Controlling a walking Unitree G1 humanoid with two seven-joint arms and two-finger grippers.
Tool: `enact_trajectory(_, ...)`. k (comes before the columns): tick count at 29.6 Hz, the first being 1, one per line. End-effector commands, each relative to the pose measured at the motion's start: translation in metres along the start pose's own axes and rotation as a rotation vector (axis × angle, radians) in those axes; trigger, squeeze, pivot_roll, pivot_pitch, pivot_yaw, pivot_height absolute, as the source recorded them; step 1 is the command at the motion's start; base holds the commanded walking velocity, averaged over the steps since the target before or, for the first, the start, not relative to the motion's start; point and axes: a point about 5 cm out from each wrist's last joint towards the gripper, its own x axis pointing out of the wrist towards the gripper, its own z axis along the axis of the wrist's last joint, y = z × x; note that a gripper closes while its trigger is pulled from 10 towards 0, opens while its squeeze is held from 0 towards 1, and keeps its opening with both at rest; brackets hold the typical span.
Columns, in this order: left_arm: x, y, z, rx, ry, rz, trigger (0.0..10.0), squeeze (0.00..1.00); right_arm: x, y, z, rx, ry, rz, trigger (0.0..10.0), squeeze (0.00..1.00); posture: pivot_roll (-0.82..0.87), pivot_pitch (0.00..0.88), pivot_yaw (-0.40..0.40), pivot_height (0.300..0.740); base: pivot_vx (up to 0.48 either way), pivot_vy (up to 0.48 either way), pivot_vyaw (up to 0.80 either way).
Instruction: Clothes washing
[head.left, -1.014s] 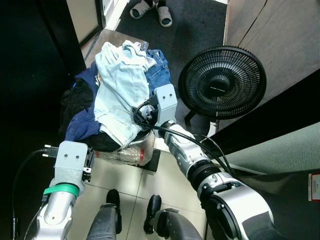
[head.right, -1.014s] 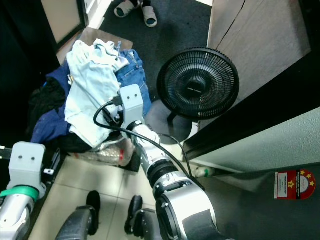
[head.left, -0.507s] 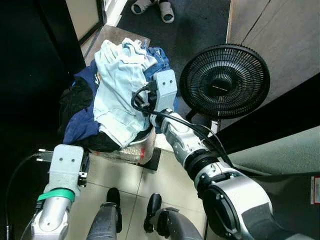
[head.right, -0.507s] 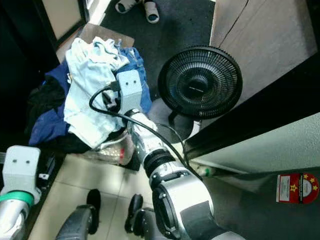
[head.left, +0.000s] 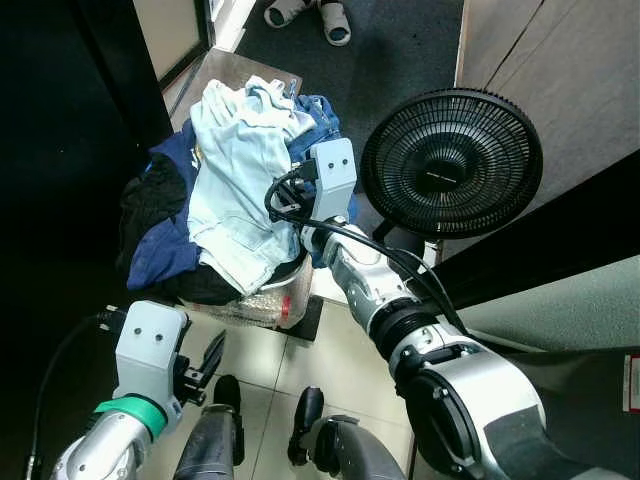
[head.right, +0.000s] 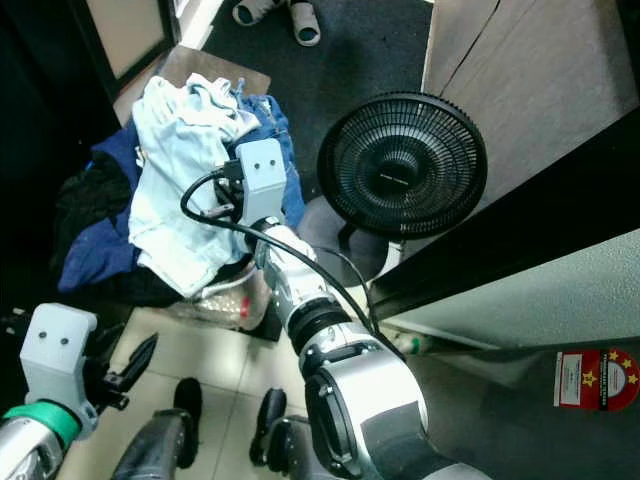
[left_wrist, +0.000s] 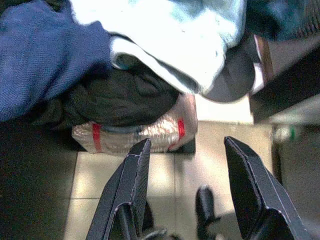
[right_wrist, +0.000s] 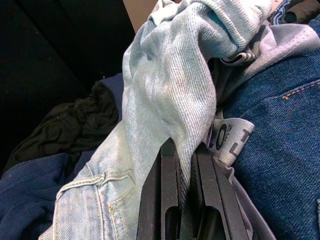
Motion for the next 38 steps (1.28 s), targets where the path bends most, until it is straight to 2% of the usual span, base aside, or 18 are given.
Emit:
enact_trajectory(1, -0.001, 0.003, 0.0, -0.053, -0.007, 0.061, 10.0, 0.0, -0.004, 0.002, -0.011, 0.025, 0.025, 0.002, 0.0, 0.0, 0.32, 0.594, -0.16, 0.74, 0.0, 0.0, 0.0)
enact_trajectory(3, 0.001, 0.006, 0.008, -0.066, -0.048, 0.117, 10.0, 0.0, -0.004, 0.001, -0.011, 0.025, 0.024, 0.001, 0.0, 0.0, 0.32, 0.592, -0.161, 0.74, 0.0, 0.0, 0.0)
enact_trajectory(7, 0.002, 0.006, 0.017, -0.088, -0.085, 0.127, 10.0, 0.0, -0.005, 0.001, -0.012, 0.025, 0.023, 0.0, 0.0, 0.0, 0.32, 0.591, -0.16, 0.74, 0.0, 0.0, 0.0)
enact_trajectory(8, 0.001, 0.004, 0.029, -0.066, -0.135, 0.124, 10.0, 0.0, -0.005, 0.0, -0.012, 0.025, 0.023, -0.001, 0.0, 0.0, 0.31, 0.591, -0.16, 0.74, 0.0, 0.0, 0.0)
enact_trajectory(9, 0.001, 0.004, 0.029, -0.066, -0.135, 0.124, 10.0, 0.0, -0.005, 0.0, -0.012, 0.025, 0.023, -0.001, 0.0, 0.0, 0.31, 0.591, -0.16, 0.74, 0.0, 0.0, 0.0)
enact_trajectory(10, 0.0, 0.002, 0.04, -0.03, -0.187, 0.112, 10.0, 0.0, -0.006, -0.001, -0.013, 0.024, 0.024, -0.002, 0.0, 0.0, 0.31, 0.591, -0.162, 0.74, 0.0, 0.0, 0.0)
enact_trajectory(11, -0.001, -0.002, 0.05, 0.043, -0.228, 0.091, 10.0, 0.0, -0.007, -0.002, -0.014, 0.023, 0.025, -0.003, 0.0, 0.0, 0.31, 0.591, -0.162, 0.74, 0.0, 0.0, 0.0)
enact_trajectory(13, -0.001, -0.002, 0.05, 0.043, -0.228, 0.091, 10.0, 0.0, -0.007, -0.002, -0.014, 0.023, 0.025, -0.003, 0.0, 0.0, 0.31, 0.591, -0.162, 0.74, 0.0, 0.0, 0.0)
enact_trajectory(15, 0.0, -0.015, 0.064, 0.112, -0.296, 0.016, 10.0, 0.0, -0.008, -0.003, -0.015, 0.019, 0.029, -0.006, 0.0, 0.0, 0.3, 0.588, -0.167, 0.74, 0.0, 0.0, 0.0)
enact_trajectory(18, 0.003, -0.024, 0.072, 0.115, -0.326, -0.033, 10.0, 0.0, -0.009, -0.005, -0.016, 0.017, 0.031, -0.008, 0.0, 0.0, 0.29, 0.586, -0.168, 0.74, 0.0, 0.0, 0.0)
enact_trajectory(20, 0.006, -0.038, 0.084, 0.121, -0.372, -0.097, 10.0, 0.0, -0.01, -0.007, -0.016, 0.013, 0.033, -0.011, 0.0, 0.0, 0.29, 0.585, -0.166, 0.74, 0.0, 0.0, 0.0)
enact_trajectory(28, 0.013, -0.049, 0.094, 0.072, -0.4, -0.127, 10.0, 0.0, -0.01, -0.011, -0.012, 0.009, 0.008, -0.018, 0.0, 0.0, 0.29, 0.553, -0.151, 0.74, 0.0, 0.0, 0.0)
enact_trajectory(34, 0.015, -0.047, 0.095, 0.07, -0.405, -0.107, 10.0, 0.0, -0.011, -0.015, -0.007, 0.005, -0.029, -0.021, 0.0, 0.0, 0.29, 0.526, -0.145, 0.74, 0.0, 0.0, 0.0)
enact_trajectory(38, 0.018, -0.043, 0.095, 0.051, -0.395, -0.07, 10.0, 0.0, -0.013, -0.026, 0.023, -0.082, -0.199, -0.021, 0.0, 0.0, 0.29, 0.457, -0.13, 0.74, 0.0, 0.0, 0.0)
